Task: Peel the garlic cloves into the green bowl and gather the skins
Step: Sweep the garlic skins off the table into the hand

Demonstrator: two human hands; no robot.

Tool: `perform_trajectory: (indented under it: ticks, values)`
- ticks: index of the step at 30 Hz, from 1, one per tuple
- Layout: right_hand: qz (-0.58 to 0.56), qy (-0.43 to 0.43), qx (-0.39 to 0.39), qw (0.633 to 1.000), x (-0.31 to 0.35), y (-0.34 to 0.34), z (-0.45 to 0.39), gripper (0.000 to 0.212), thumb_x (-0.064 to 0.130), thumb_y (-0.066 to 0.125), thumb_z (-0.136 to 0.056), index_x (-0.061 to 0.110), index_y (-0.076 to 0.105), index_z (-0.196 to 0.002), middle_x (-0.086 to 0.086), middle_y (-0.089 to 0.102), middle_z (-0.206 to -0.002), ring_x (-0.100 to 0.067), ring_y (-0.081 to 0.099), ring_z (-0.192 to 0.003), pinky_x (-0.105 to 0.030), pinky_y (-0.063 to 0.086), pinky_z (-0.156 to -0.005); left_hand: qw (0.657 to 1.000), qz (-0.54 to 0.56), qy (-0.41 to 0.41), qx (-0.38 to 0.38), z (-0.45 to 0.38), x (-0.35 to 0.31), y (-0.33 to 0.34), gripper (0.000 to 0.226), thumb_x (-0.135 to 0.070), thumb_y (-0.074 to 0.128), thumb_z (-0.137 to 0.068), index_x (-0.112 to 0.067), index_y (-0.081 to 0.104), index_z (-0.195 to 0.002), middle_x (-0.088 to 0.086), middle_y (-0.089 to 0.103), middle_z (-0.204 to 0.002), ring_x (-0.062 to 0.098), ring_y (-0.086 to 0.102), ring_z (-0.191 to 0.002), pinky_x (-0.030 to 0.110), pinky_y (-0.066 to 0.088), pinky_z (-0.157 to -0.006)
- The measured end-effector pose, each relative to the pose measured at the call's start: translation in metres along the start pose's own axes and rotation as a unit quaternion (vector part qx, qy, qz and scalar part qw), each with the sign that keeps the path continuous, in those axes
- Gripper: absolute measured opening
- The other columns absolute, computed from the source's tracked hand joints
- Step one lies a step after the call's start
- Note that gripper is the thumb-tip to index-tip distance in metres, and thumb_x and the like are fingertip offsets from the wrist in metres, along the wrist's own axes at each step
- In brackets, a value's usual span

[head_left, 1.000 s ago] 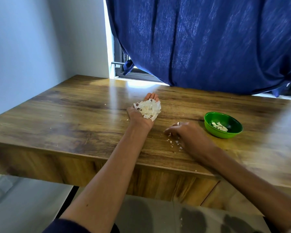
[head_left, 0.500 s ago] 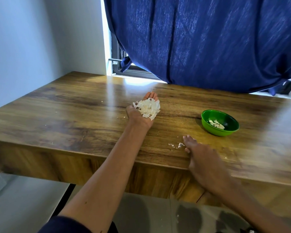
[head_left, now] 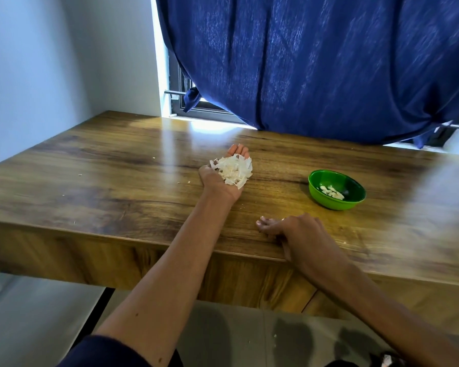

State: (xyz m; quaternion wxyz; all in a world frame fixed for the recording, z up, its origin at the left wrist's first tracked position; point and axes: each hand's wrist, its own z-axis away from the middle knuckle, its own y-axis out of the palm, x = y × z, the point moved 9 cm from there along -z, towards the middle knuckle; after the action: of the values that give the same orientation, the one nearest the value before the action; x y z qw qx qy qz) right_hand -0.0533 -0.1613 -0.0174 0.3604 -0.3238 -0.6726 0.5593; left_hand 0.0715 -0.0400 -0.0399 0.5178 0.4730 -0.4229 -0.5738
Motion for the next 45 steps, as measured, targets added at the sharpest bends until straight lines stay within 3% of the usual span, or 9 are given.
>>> perform_trajectory:
  ticks: [8, 12, 19, 23, 29, 36, 39, 42, 45]
  values:
    - [0.003, -0.027, -0.041, 0.999, -0.001, -0.021, 0.001, 0.029, 0.007, 0.067, -0.092, 0.03, 0.077, -0.105, 0.01, 0.075, -0.103, -0.009, 0.069, -0.097, -0.038, 0.056, -0.09, 1.0, 0.019, -0.004, 0.008, 0.005, 0.0, 0.0, 0.064, -0.028, 0.015, -0.106, 0.015, 0.056, -0.13, 0.029, 0.058, -0.137, 0.041, 0.053, -0.134, 0.047, 0.044, -0.112]
    - [0.03, -0.021, -0.034, 0.999, 0.001, -0.015, 0.01, 0.029, 0.005, 0.062, -0.092, 0.028, 0.072, -0.107, 0.008, 0.071, -0.103, -0.008, 0.065, -0.093, -0.03, 0.055, -0.083, 1.0, 0.014, -0.012, 0.009, 0.007, 0.002, -0.001, 0.063, -0.027, 0.015, -0.107, 0.016, 0.062, -0.114, 0.029, 0.061, -0.131, 0.041, 0.056, -0.13, 0.047, 0.049, -0.101]
    - [0.013, 0.056, -0.094, 0.994, -0.001, -0.018, 0.009, 0.022, 0.015, 0.06, -0.098, 0.03, 0.072, -0.11, 0.01, 0.071, -0.108, -0.01, 0.061, -0.101, -0.027, 0.038, -0.088, 1.0, 0.009, -0.008, 0.012, 0.014, -0.001, -0.003, 0.064, -0.028, 0.014, -0.107, 0.013, 0.06, -0.123, 0.029, 0.059, -0.135, 0.04, 0.056, -0.132, 0.047, 0.046, -0.11]
    - [0.008, 0.034, -0.084, 0.996, 0.018, -0.014, 0.001, 0.023, 0.015, 0.056, -0.1, 0.026, 0.074, -0.111, 0.004, 0.071, -0.11, -0.017, 0.059, -0.107, -0.028, 0.025, -0.084, 1.0, -0.011, -0.007, 0.007, 0.018, 0.003, -0.004, 0.063, -0.027, 0.014, -0.107, 0.012, 0.061, -0.122, 0.028, 0.064, -0.124, 0.039, 0.061, -0.124, 0.046, 0.05, -0.101]
    - [0.034, -0.03, -0.048, 0.998, 0.025, -0.018, 0.012, 0.018, 0.012, 0.056, -0.097, 0.024, 0.067, -0.103, 0.003, 0.067, -0.103, -0.017, 0.062, -0.098, -0.028, 0.039, -0.082, 1.0, -0.02, -0.004, 0.002, 0.021, 0.01, -0.006, 0.062, -0.026, 0.015, -0.105, 0.013, 0.064, -0.109, 0.028, 0.07, -0.1, 0.039, 0.068, -0.093, 0.045, 0.052, -0.1]
    - [0.047, -0.015, -0.045, 0.998, -0.012, -0.017, 0.026, 0.031, 0.0, 0.066, -0.085, 0.03, 0.06, -0.091, 0.011, 0.06, -0.094, -0.008, 0.06, -0.085, -0.026, 0.052, -0.074, 1.0, -0.008, -0.002, -0.006, 0.025, 0.007, -0.01, 0.069, -0.032, 0.012, -0.109, 0.015, 0.062, -0.116, 0.031, 0.068, -0.103, 0.041, 0.067, -0.095, 0.047, 0.049, -0.103]
    - [-0.036, 0.063, -0.103, 0.992, -0.058, -0.037, 0.025, 0.034, -0.002, 0.073, -0.083, 0.031, 0.063, -0.078, 0.018, 0.064, -0.08, 0.003, 0.063, -0.077, -0.01, 0.046, -0.064, 1.0, 0.001, -0.005, -0.02, 0.024, 0.008, -0.013, 0.069, -0.033, 0.013, -0.109, 0.015, 0.061, -0.12, 0.03, 0.07, -0.1, 0.041, 0.068, -0.091, 0.048, 0.051, -0.102]
    - [-0.145, 0.091, -0.172, 0.97, -0.072, -0.054, 0.012, 0.022, 0.013, 0.075, -0.087, 0.032, 0.068, -0.079, 0.02, 0.066, -0.077, 0.012, 0.063, -0.078, -0.011, 0.053, -0.068, 1.0, -0.005, 0.0, -0.029, 0.025, 0.012, -0.008, 0.066, -0.032, 0.014, -0.11, 0.013, 0.062, -0.12, 0.029, 0.071, -0.094, 0.039, 0.069, -0.091, 0.047, 0.05, -0.102]
    - [-0.232, 0.099, -0.187, 0.949, -0.067, -0.069, -0.021, 0.013, 0.022, 0.073, -0.089, 0.033, 0.068, -0.085, 0.02, 0.067, -0.08, 0.016, 0.062, -0.076, -0.006, 0.051, -0.062, 0.999, -0.011, -0.004, -0.047, 0.019, 0.021, -0.004, 0.063, -0.028, 0.014, -0.109, 0.012, 0.061, -0.126, 0.03, 0.068, -0.114, 0.038, 0.063, -0.119, 0.047, 0.045, -0.112]
